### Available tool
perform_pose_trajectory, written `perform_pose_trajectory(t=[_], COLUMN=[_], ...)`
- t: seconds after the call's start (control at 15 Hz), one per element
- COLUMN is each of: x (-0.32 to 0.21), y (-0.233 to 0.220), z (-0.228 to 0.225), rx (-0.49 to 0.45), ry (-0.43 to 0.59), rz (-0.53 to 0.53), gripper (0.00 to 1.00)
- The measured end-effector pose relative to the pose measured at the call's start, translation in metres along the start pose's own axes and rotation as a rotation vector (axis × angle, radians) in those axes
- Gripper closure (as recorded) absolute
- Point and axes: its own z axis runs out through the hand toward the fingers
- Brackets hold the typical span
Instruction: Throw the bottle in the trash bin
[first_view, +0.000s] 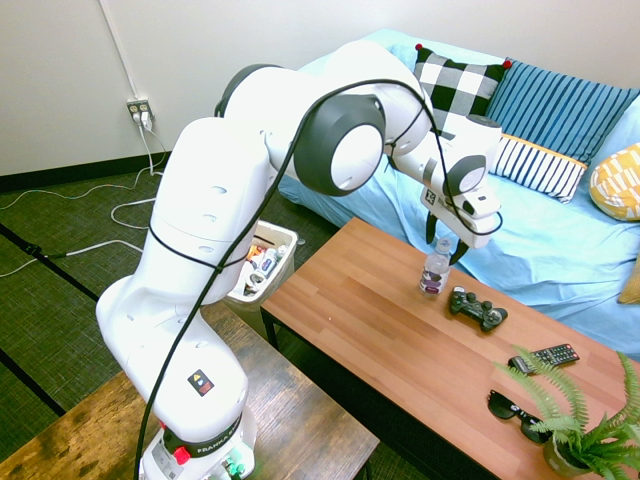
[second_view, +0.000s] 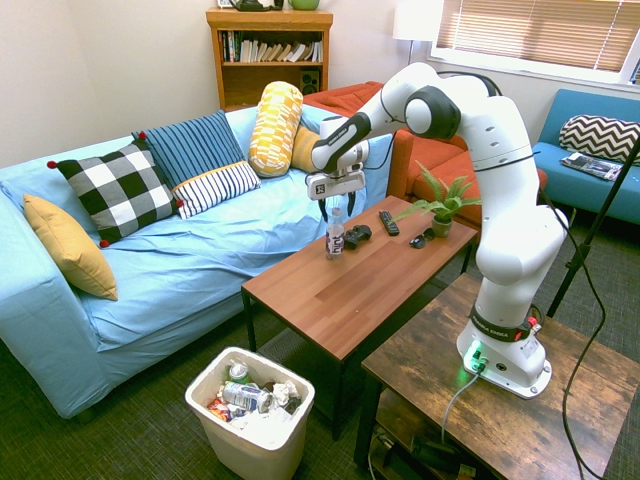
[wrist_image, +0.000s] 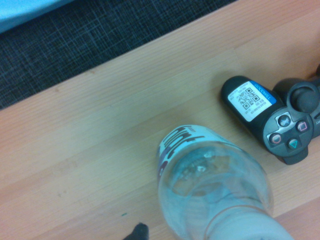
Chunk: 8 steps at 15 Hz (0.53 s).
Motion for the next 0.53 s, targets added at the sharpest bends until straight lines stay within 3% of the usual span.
perform_pose_trajectory(t=[0.53], x=[0.0039], y=[0.0016], z=[0.0059], rx=[0.005], ry=[-0.011], rz=[0.006], gripper=[1.00])
